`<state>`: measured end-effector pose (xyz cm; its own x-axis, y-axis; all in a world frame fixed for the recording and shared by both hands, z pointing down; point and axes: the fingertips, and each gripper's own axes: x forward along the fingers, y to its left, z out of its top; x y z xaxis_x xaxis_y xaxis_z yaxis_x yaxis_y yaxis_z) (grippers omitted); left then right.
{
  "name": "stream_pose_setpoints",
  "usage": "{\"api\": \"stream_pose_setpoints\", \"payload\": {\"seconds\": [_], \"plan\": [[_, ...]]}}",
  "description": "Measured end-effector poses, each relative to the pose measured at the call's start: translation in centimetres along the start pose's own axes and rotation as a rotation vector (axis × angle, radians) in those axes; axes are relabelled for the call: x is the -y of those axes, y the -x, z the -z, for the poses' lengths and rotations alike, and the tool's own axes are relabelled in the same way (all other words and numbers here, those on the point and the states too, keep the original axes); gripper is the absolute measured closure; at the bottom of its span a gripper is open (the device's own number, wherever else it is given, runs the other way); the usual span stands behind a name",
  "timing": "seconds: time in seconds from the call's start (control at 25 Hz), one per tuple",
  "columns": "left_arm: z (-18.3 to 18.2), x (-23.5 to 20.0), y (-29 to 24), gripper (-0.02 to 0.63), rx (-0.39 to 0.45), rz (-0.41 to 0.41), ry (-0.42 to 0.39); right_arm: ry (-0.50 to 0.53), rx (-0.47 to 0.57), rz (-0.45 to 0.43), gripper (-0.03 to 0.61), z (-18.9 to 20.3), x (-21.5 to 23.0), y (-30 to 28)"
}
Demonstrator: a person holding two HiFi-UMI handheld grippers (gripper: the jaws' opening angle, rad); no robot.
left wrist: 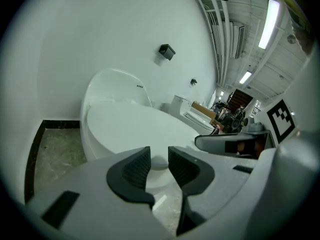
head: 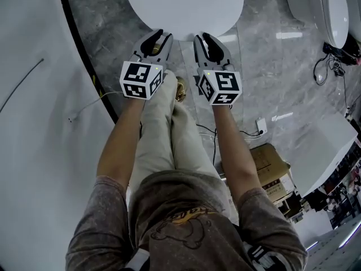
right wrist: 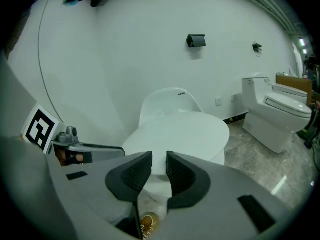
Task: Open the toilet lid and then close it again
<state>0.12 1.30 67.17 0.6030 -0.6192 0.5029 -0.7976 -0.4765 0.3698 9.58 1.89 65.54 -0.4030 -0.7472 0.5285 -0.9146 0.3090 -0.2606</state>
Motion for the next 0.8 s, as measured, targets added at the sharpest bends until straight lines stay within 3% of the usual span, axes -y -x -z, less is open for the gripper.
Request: {"api": "stream_pose_setpoints", "payload": {"seconds": [0.52,0.8], "plan": [[6.1,-2.3,-3.5,0.499,-0.049,-0.005,0.002,-0.042,-0.056,0.008,0.485,7.0,2.2,-3.7],[6.2,-2.5,-3.6,0.508,-0.048,-0.015,-0.006,-0.041,-0.050,-0.005,0.499,7.4,2.5,-4.0]]}}
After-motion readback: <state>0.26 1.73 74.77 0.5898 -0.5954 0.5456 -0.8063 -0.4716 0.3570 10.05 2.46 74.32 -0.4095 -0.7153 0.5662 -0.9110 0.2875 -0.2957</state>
